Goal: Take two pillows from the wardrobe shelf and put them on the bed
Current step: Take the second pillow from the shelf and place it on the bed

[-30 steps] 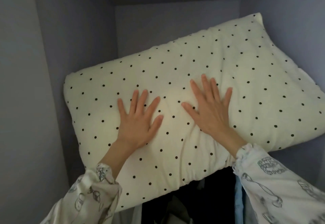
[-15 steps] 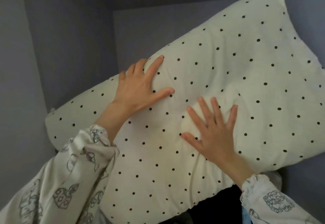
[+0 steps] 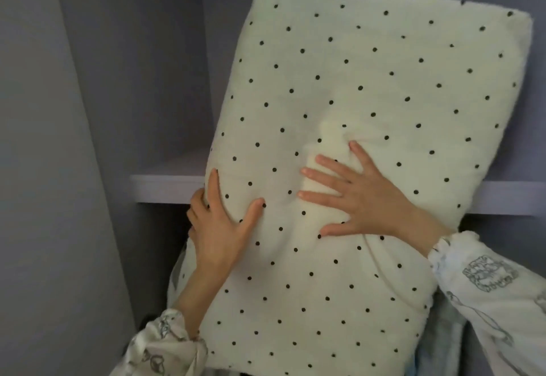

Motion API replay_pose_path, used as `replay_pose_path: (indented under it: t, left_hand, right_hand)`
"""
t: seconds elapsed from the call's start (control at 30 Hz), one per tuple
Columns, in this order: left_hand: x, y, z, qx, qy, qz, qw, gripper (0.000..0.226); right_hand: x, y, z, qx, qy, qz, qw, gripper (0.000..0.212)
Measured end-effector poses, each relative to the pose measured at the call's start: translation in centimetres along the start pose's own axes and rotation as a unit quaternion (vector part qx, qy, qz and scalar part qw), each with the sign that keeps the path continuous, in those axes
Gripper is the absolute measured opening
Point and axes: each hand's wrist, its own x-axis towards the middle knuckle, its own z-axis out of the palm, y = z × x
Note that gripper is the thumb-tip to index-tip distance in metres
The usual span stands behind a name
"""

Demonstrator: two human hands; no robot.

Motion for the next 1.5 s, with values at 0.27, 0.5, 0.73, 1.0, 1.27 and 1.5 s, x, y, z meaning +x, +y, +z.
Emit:
replay_pose_path:
  t: [0.27,0.5,0.73,1.0,1.27,1.5]
  left_hand:
    - [1.8,4.5,0.6,0.133,0.016,0.152,0.979,0.080]
    - [3.0,4.9,1.6,0.150,0.007,0.116,0.982,0.082]
    - [3.7,4.6,1.0,0.120,-0.037,0.104,0.987,0.090]
    - [5.4,3.6,-1.1,-0.024,-0.138,0.023,0.990,0.120]
    - [5.7,3.3,-2.7,-0.095,-0.154,0.030,0.983,0.113]
    - [2.3,3.0,-4.1,-0.118,-0.127,0.033,0.984,0.113]
  right_hand:
    - [-0.2,1.1,-1.8,0.023,-0.044,0.088,0.995,0.067]
    - [-7.1,-2.7,-2.4,0.093,0.043,0.486,0.868,0.049]
    - [-7.7,-2.5,-2.8,0.237,0.093,0.605,0.755,0.078]
    - [-7.9,-2.8,-2.8,0.393,0.125,0.706,0.576,0.104]
    - [-7.4,-2.2,-4.1,0.432,0.122,0.695,0.562,0.110]
    - [-7.5,-4.1,-7.3,0.409,0.135,0.698,0.573,0.106]
